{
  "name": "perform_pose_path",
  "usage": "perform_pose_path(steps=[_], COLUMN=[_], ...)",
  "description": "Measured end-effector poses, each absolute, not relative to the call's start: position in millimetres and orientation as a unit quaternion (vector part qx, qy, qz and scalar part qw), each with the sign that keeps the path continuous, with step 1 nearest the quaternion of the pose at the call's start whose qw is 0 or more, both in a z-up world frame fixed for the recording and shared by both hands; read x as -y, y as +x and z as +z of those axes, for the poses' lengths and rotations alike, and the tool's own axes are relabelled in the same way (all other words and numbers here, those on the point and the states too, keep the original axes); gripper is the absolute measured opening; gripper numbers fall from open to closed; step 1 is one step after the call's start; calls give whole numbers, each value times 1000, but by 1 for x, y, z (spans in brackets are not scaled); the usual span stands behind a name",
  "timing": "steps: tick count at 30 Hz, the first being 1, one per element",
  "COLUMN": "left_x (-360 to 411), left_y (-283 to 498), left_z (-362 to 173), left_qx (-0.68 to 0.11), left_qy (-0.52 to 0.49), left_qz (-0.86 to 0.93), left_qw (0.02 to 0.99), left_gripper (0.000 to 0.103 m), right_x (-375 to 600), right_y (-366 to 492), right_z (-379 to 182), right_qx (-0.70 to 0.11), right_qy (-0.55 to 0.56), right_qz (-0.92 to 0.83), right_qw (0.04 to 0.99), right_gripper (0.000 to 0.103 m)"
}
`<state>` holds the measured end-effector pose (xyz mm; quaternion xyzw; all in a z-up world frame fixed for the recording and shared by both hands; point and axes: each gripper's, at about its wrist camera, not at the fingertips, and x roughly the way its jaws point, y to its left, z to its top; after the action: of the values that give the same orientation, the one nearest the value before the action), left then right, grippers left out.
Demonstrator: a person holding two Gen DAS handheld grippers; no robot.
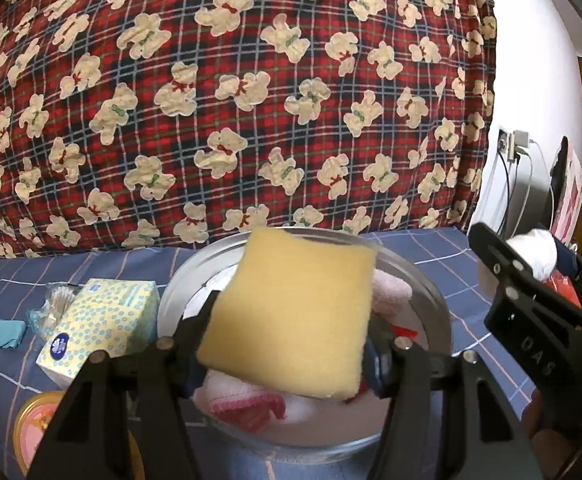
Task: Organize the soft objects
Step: 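Carry the yellow sponge and white rolled towel over the round tin, then lower the sponge and towel into the tin and open both grippers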
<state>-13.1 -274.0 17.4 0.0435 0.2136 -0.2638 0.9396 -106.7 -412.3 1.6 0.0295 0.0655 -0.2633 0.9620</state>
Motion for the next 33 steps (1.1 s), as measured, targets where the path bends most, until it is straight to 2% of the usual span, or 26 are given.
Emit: perform_pose_path(steps=[10, 16, 33], left_x=[283, 278, 278], left_y=[12, 29, 43], left_z=[14, 7, -4], left_qx=[-228, -249, -269], left_qy=[50, 49, 69], left_qz=[-234, -215, -176], left_qw=[944, 943, 944], left_gripper=[60, 60, 60], right_x=[417, 413, 408], right_y=[-62, -37, -21], right_z=[14, 1, -5], right_qx=[-80, -108, -142], right_qy=[99, 120, 112], right_qz=[-240, -233, -209], right_qw=[962, 959, 961], right_gripper=[80, 80, 80])
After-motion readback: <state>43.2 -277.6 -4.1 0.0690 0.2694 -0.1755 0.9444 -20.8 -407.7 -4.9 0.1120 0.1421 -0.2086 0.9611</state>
